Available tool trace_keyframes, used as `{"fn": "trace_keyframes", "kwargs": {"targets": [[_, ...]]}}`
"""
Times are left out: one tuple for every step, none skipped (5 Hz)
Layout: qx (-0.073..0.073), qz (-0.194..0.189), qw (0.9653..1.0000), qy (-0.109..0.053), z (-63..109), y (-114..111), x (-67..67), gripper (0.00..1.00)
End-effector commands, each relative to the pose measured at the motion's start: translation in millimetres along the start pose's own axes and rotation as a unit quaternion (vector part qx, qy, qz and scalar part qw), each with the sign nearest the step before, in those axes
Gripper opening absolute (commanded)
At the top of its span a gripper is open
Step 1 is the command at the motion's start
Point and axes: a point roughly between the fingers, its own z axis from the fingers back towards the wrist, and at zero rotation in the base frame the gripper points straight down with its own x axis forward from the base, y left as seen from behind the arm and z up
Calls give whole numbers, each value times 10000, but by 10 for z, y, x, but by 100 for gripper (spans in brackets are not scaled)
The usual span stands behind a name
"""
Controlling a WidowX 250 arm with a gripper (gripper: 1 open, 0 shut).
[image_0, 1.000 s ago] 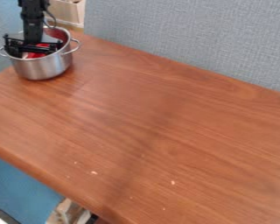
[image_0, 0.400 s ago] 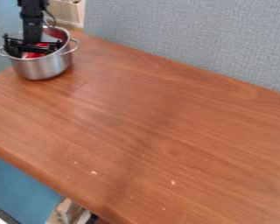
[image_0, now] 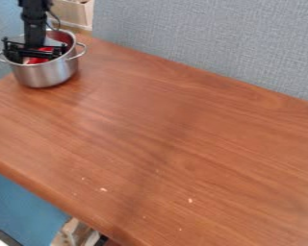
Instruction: Put the red object in the metal pot
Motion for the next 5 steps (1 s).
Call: {"fn": "trace_keyframes", "kwargs": {"targets": [[-41,237,9997,71,-28,189,-14,100],[-49,250,9996,96,-30,198,-14,100],[-54,260,9996,124,-31,204,-9,100],[-56,269,9995,154,-31,210,-4,100],[-57,278,9994,184,-34,215,2,100]]}}
